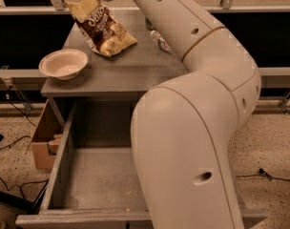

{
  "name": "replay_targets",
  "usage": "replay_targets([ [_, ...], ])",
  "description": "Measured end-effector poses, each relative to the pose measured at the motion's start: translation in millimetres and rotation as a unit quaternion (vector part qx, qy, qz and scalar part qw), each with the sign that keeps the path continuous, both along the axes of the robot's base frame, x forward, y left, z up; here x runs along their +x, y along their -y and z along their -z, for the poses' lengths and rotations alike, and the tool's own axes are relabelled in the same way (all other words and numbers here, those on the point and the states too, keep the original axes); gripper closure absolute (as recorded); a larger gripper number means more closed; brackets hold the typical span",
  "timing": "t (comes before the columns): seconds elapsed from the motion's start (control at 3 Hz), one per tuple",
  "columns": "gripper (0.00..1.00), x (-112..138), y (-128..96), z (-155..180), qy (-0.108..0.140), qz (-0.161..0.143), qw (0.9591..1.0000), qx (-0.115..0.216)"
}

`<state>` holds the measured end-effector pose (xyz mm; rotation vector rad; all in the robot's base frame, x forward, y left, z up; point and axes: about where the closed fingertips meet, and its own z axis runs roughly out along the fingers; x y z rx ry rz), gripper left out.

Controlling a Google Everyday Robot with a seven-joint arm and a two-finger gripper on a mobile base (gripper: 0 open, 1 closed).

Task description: Pick brown chip bag from top drawer and place on counter

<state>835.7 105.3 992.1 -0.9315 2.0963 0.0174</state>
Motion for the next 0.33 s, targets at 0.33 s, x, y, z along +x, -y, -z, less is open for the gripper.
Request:
replay_targets([
  [0.33, 0.0, 0.0, 0.0, 0.0, 0.0, 0.0, 1.0, 0.0],
])
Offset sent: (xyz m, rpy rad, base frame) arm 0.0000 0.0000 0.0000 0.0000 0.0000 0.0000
